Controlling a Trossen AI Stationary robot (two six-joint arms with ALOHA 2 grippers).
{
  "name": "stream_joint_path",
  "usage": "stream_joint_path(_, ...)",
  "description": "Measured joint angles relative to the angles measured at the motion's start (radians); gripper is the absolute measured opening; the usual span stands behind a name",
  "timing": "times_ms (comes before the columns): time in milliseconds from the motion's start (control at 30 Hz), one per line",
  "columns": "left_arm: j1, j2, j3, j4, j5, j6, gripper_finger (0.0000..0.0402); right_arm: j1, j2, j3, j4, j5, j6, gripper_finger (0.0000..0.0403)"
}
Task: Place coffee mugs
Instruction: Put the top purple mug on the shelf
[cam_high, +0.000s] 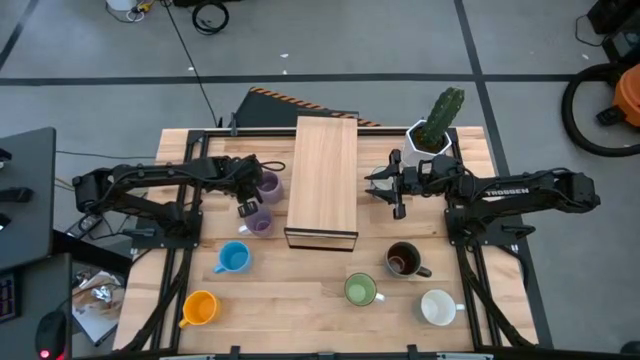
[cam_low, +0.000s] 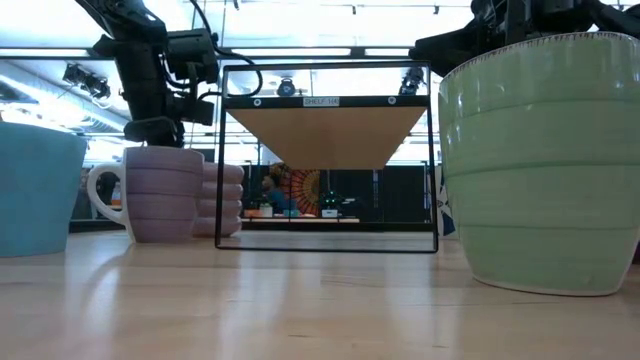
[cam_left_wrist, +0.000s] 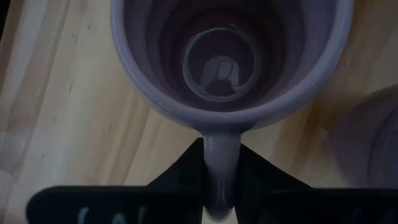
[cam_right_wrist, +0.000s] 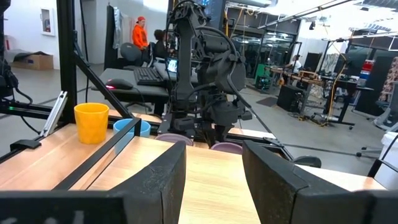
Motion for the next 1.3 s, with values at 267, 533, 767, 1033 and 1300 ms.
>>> stream_joint_path(267, 0.001, 0.0, 0.055, -0.012, -0.035, 0.03, 0.0056, 0.0, 0.0, 0.0, 0.0, 0.008, 0.03, 0.0164)
stream_joint_path(533, 0.099, 0.002, 0.206, -0.083, -0.031, 0.133, 0.0056, 0.0, 0.0, 0.0, -0.001, 0.008, 0.03, 0.0164)
stream_joint_path(767, 0.194, 0.02, 0.353, -0.143, -0.017, 0.24, 0.0056, 0.0, 0.0, 0.0, -0.001, 0.008, 0.029, 0.0164)
stream_joint_path(1033, 0.242, 0.166, 0.61, -0.237, -0.023, 0.373, 0.0056, 0.0, 0.0, 0.0, -0.003, 0.008, 0.029, 0.0164)
stream_joint_path(1300, 0.268, 0.345, 0.894, -0.37, 0.07, 0.503, 0.0056, 0.0, 0.0, 0.0, -0.009, 0.008, 0.03, 0.0164)
